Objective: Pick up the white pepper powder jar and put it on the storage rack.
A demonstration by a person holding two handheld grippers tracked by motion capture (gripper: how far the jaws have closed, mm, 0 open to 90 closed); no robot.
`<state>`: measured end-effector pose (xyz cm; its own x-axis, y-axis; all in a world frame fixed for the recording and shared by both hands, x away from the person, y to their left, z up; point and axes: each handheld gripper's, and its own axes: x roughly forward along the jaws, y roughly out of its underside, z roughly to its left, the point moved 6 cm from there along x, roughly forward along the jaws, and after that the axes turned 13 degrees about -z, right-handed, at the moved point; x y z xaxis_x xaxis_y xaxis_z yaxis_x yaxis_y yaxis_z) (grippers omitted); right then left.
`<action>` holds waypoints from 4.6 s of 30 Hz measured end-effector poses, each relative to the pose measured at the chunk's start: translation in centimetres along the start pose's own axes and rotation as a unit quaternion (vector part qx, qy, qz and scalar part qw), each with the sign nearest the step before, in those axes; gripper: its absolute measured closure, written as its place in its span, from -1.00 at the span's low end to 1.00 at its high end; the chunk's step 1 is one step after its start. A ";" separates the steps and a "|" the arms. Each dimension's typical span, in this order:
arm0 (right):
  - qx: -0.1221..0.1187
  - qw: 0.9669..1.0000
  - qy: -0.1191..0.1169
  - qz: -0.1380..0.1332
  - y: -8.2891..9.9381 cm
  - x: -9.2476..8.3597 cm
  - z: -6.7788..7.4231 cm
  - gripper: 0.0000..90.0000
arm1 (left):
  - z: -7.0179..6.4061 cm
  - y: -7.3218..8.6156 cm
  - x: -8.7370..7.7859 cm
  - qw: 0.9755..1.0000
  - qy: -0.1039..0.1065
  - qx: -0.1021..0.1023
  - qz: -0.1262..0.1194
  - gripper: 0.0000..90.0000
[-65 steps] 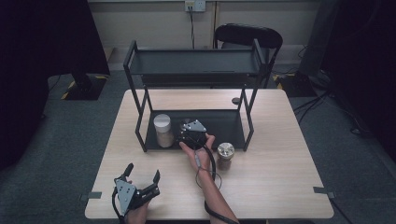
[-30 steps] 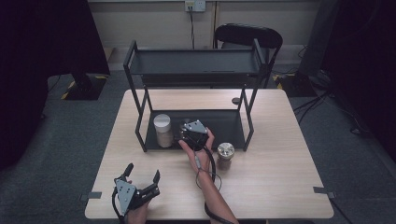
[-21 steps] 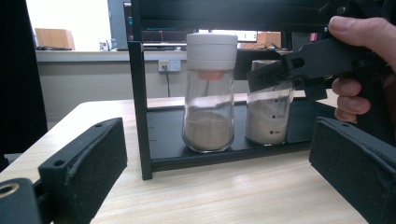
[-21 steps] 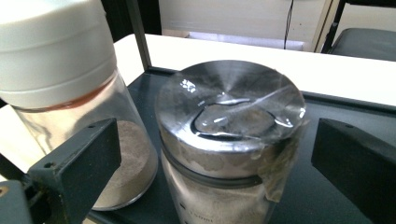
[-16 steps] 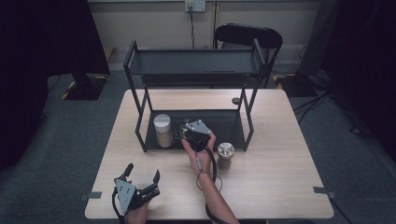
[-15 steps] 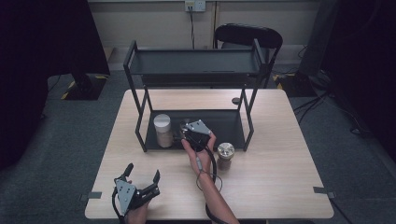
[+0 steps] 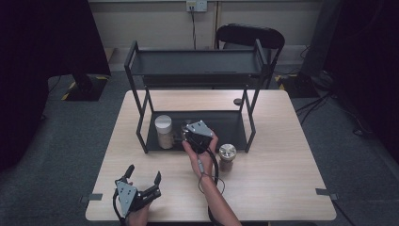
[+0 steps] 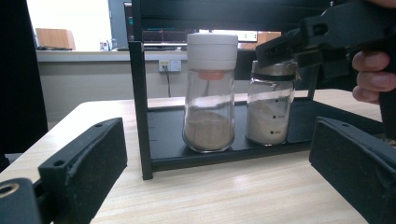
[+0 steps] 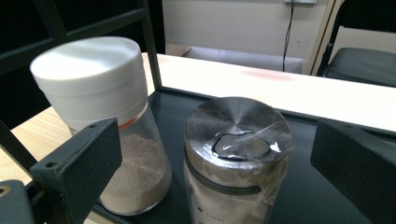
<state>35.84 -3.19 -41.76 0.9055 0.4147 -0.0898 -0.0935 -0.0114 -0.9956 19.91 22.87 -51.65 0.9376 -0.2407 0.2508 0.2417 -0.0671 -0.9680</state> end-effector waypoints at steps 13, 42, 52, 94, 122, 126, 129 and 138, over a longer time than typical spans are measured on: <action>0.005 0.999 -0.009 -0.031 -1.5 -1.6 0.4 -0.98 | 0.0 0.0 0.0 1.000 0.000 0.000 0.000 -0.93; 0.032 0.996 -0.038 -0.071 -4.5 -5.5 -0.9 -0.99 | 0.0 0.0 0.0 1.000 -0.001 0.002 0.001 -0.92; 0.020 0.996 -0.039 -0.082 -5.2 -7.6 -1.2 -0.99 | -0.1 0.0 0.0 1.000 -0.003 0.001 0.000 -0.92; -0.002 0.991 0.017 -0.134 -4.3 -16.4 -5.5 -1.00 | -0.1 0.0 0.0 1.000 -0.003 0.001 0.000 -0.92; 0.010 0.984 0.105 -0.147 3.3 -20.2 -7.1 -1.00 | -0.1 0.0 0.0 1.000 -0.002 0.001 0.000 -0.92; 0.012 0.984 0.109 -0.142 4.3 -20.1 -7.3 -1.00 | -0.1 0.0 0.0 1.000 -0.002 0.001 0.000 -0.92; 0.003 0.984 0.114 -0.141 5.3 -20.0 -7.2 -1.00 | -0.1 0.0 0.0 1.000 -0.002 0.001 0.000 -0.92; 0.003 0.982 0.129 -0.141 7.6 -19.5 -7.4 -1.00 | -0.1 0.0 0.0 1.000 -0.002 0.000 0.000 -0.92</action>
<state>20.49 -18.11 -47.81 0.9702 0.1572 0.1843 0.1743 0.0757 -0.9818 19.90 22.82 -51.66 0.9387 -0.2364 0.2511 0.2422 -0.0665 -0.9679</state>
